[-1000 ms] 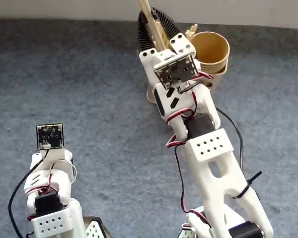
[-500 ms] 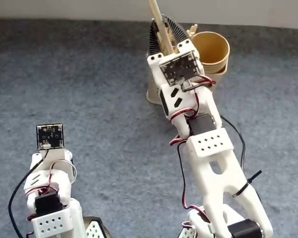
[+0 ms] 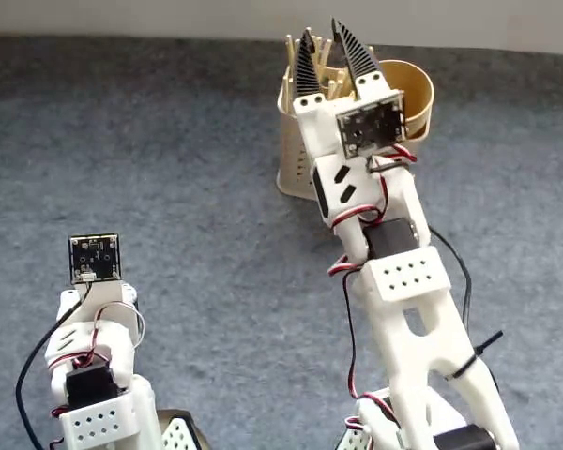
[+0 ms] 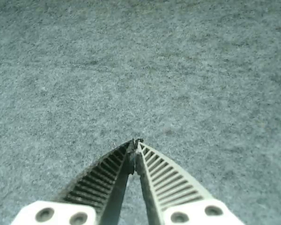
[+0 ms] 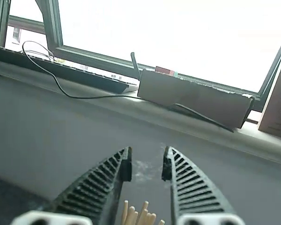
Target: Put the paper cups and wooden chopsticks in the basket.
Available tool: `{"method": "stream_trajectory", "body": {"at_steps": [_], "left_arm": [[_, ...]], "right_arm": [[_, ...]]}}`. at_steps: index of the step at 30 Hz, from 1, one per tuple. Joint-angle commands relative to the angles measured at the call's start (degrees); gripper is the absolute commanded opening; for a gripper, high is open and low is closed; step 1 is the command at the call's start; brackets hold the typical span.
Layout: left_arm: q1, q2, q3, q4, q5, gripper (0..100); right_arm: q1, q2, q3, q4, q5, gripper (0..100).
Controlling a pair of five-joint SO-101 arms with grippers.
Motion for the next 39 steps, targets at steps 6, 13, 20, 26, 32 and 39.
{"method": "stream_trajectory", "body": {"at_steps": [6, 13, 20, 26, 32, 39], "left_arm": [[-0.48, -0.40, 1.10, -0.88, 0.53, 2], [-0.48, -0.40, 1.10, -0.88, 0.53, 2], [-0.13, -0.40, 1.10, -0.88, 0.79, 2], [3.65, -0.48, 1.10, -0.88, 0.79, 2], [11.82, -0.31, 1.10, 0.88, 0.88, 2], [17.98, -0.40, 1.10, 4.40, 0.88, 2]], "right_arm": [[0.40, -11.12, -0.40, 12.88, -0.53, 11.5], [0.75, -21.49, 7.08, 16.84, -0.35, 0.8], [1.71, -33.89, 18.51, 16.84, -0.18, 0.9], [3.82, -43.65, 27.38, 16.84, -0.18, 0.9], [5.58, -52.00, 34.07, 19.91, -0.26, 0.9], [8.48, -64.04, 36.35, 30.73, -0.53, 0.9]]}}
